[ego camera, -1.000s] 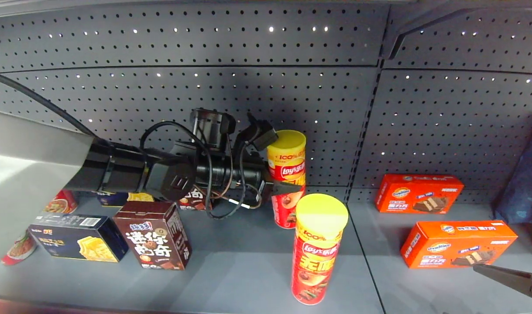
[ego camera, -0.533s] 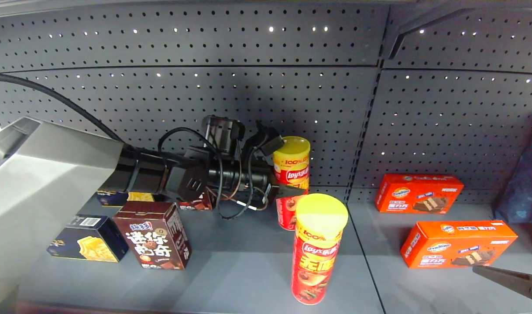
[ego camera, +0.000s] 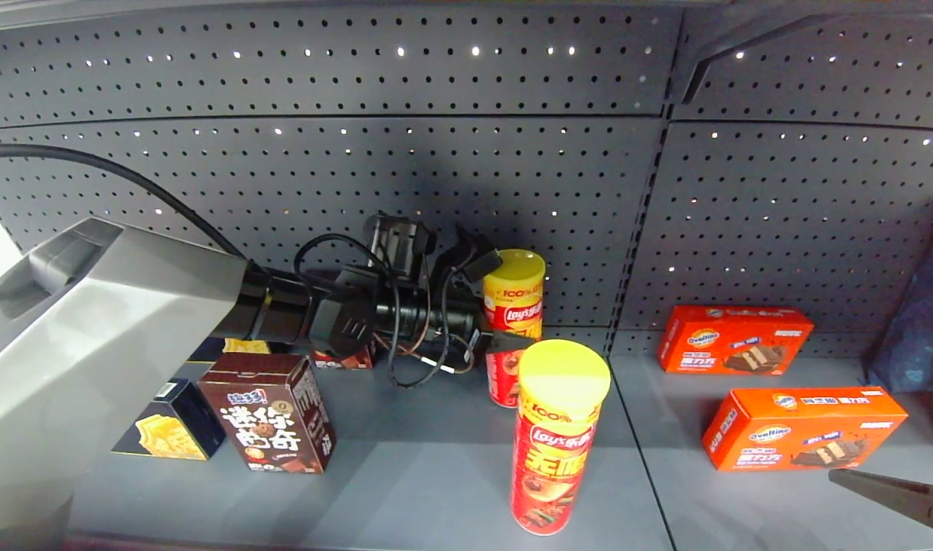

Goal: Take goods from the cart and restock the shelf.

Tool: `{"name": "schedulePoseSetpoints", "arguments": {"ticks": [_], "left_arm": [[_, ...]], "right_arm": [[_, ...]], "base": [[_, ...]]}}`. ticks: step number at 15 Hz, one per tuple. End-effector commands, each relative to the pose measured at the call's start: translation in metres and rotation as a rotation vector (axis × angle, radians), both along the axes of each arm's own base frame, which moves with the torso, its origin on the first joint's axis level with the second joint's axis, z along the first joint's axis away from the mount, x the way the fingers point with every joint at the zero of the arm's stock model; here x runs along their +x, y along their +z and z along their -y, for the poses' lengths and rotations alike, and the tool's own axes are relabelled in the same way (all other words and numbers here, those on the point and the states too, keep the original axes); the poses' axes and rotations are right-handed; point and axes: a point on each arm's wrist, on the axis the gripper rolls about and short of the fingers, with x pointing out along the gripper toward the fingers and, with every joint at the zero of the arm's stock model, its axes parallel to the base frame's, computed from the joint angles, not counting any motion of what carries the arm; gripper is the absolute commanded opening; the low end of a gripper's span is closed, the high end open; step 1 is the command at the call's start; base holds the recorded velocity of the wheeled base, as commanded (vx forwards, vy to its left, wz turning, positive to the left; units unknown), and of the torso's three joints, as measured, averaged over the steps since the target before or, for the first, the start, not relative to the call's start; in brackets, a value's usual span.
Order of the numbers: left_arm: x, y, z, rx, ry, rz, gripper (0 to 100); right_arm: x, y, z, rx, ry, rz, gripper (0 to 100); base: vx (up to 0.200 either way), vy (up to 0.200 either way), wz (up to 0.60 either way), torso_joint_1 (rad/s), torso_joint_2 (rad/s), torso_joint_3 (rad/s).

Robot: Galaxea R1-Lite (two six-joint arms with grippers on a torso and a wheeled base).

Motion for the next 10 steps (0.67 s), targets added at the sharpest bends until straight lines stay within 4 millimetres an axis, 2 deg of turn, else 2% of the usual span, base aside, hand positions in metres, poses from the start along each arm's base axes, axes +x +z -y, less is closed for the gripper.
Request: {"name": "schedulePoseSetpoints", "arguments": {"ticks": [1,2,3,7,9,10], "left_arm": [[0.003,-0.003,0.000,0.002,0.003,-0.001,0],[0.003,-0.002,0.000,0.001,0.003,0.002,0],[0.002,-0.003,0.001,0.006,0.008,0.001,100],[0.000,-0.002,0.000,0.015,0.024,0.004,100],[-0.022,0.016,-0.017,0.021,0.052,0.013,100],[-0.032,0.023,-0.032,0.027,0.080,0.007,100]], "right_arm": [[0.000,0.001,0.000,0.003,-0.001,0.002,100],[0.000,0.000,0.000,0.000,-0.001,0.000,100],[0.001,0.001,-0.001,0.001,0.002,0.000,100],[0.002,0.004,-0.003,0.011,0.004,-0.002,100],[0.004,0.006,-0.004,0.016,-0.009,-0.005,100],[0.006,0.009,-0.005,0.018,-0.013,-0.004,100]], "base": [[0.000,0.000,0.00,0.000,0.00,0.000],[0.000,0.000,0.00,0.000,0.00,0.000],[0.000,0.000,0.00,0.000,0.00,0.000],[0.000,0.000,0.00,0.000,0.00,0.000],[0.000,0.000,0.00,0.000,0.00,0.000],[0.000,0.000,0.00,0.000,0.00,0.000]]}}
